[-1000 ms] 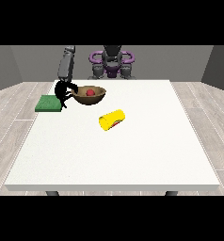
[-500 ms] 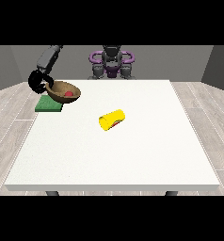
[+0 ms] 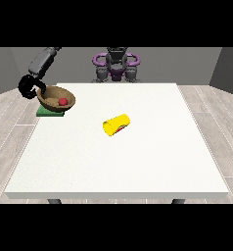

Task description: Pick the cup and pour the ball into the bowl, then pick the bowl and place it on the pad

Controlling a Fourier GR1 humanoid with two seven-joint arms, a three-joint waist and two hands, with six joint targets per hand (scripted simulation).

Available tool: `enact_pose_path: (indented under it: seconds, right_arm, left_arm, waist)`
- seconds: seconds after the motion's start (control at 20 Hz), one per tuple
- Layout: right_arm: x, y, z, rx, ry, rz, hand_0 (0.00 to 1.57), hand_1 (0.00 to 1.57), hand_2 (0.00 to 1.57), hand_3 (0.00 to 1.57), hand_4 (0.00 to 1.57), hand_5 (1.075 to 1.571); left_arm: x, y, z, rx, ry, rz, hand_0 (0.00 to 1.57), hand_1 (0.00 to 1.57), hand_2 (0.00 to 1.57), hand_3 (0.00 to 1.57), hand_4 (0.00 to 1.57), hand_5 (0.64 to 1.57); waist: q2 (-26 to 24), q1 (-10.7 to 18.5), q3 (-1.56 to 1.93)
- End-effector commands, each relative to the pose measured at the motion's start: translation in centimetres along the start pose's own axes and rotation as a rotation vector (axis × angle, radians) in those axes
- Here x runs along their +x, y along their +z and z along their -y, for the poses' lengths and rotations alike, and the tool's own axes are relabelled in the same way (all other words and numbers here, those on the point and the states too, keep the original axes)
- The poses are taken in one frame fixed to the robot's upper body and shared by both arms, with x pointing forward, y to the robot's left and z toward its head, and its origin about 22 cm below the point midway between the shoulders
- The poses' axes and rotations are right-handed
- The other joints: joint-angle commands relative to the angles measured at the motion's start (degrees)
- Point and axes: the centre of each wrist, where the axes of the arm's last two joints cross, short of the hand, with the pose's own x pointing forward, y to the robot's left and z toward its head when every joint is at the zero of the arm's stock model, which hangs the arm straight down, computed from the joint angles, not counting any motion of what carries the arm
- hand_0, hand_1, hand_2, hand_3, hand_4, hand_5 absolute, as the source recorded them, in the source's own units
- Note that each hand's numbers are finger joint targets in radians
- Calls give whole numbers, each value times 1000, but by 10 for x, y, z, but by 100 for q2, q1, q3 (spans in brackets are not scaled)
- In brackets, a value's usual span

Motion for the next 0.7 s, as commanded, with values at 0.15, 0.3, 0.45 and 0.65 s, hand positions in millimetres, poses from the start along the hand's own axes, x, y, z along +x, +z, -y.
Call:
enact_pose_path:
  seconds: [0.15, 0.3, 0.45, 0.65]
  right_arm:
    - [-10, 7, 30, -49, 3, 43, 1571, 1571, 1571, 760, 1184, 1566]
    - [5, 4, 47, -88, -66, 100, 1571, 1571, 1571, 338, 1170, 1564]
    - [0, 6, 55, -153, -144, -11, 1571, 1571, 1571, 1571, 633, 1560]
    - [27, 14, 96, -263, -60, 73, 1080, 1080, 1023, 988, 0, 1531]
  left_arm:
    - [43, -6, 26, -71, -16, 74, 0, 0, 0, 0, 0, 1571]
    - [70, -4, 39, -117, -38, 153, 0, 0, 0, 0, 0, 1570]
    - [71, 1, 38, -114, -46, 112, 0, 0, 0, 0, 0, 1568]
    - [78, 11, 56, -148, -38, 177, 0, 0, 0, 0, 0, 1566]
  waist:
    - [454, 306, 5]
    - [888, 387, 11]
    - [802, 366, 6]
    - [1202, 499, 14]
